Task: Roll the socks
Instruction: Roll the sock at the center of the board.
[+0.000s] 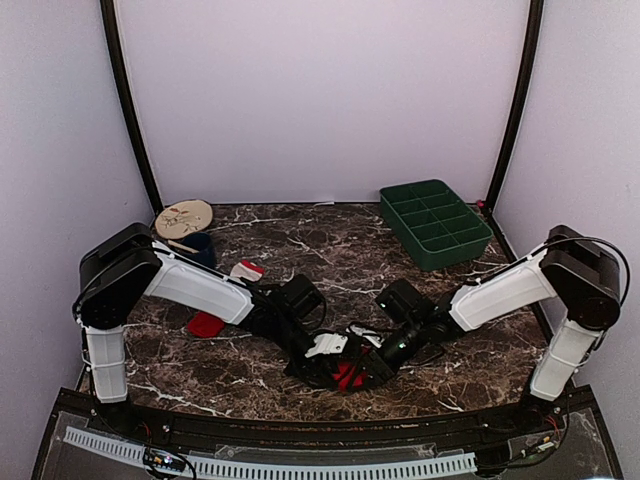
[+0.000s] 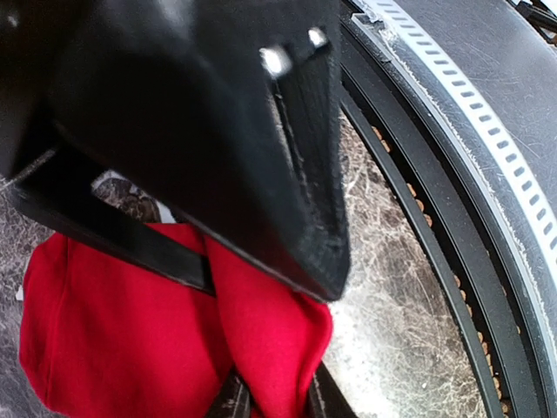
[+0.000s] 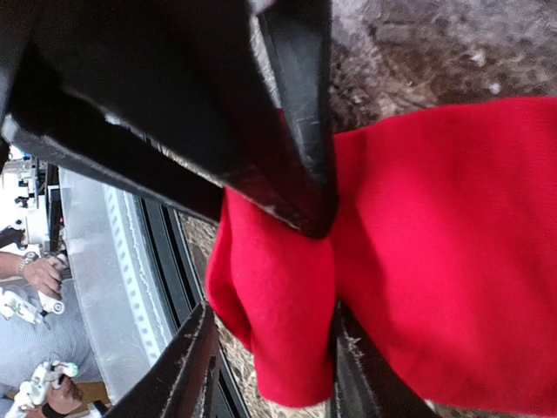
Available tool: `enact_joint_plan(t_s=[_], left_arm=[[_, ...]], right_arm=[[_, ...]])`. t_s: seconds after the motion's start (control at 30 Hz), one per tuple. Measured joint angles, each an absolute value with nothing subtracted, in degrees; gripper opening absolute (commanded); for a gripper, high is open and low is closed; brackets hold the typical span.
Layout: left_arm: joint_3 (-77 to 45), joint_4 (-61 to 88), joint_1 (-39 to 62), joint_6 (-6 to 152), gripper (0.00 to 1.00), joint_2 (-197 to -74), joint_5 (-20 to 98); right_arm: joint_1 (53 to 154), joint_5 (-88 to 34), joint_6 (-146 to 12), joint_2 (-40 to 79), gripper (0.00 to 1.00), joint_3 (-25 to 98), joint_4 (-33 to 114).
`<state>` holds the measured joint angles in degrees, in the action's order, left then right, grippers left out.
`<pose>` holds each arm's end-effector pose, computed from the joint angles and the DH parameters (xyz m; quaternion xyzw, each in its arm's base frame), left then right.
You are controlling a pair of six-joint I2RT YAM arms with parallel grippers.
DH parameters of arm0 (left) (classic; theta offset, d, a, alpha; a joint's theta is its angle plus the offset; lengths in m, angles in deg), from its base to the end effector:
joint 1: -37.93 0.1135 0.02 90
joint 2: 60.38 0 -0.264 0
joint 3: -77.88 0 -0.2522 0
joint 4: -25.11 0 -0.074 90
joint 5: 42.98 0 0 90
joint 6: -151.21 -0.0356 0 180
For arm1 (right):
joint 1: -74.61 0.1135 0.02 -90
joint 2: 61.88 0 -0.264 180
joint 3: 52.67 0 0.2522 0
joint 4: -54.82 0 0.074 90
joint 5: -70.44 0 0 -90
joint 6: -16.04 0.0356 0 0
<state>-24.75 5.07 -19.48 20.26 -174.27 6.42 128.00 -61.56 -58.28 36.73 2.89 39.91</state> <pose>0.1880 -0.3371 0.1205 0.7450 0.5116 -0.3675 0.2195 0.1581 0.2527 0.1172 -0.3836 0.8172 0.4298 0.0170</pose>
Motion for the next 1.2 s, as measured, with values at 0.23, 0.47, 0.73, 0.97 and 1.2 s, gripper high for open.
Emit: enact_joint_plan(t_s=[0.23,0.47,0.73,0.97,1.2], left_arm=[[-25.29,5.29,-18.65,20.30,0.19,-174.05,6.90],[-28.29,4.76,-15.65,20.74,0.19,-171.54,7.89],[-28.81,1.42,-13.84,21.22,0.19,-170.07,9.53],[-22.50,-10.12,-12.05,21.07,0.19,-172.87,6.99],[-12.14,-22.10,-10.67,20.57,0.20,-180.54,-0.05]], right_arm=[[126.56,-58.33,-58.43,34.65,0.46,2.89,37.69],[125.03,-52.90,-58.61,32.20,0.49,2.85,36.02],[124.44,-44.42,-59.61,28.16,0.49,2.76,33.45],[124.46,-35.09,-61.10,19.20,0.49,-0.08,33.29],[127.93,-28.27,-63.17,15.40,0.50,-2.22,33.25]])
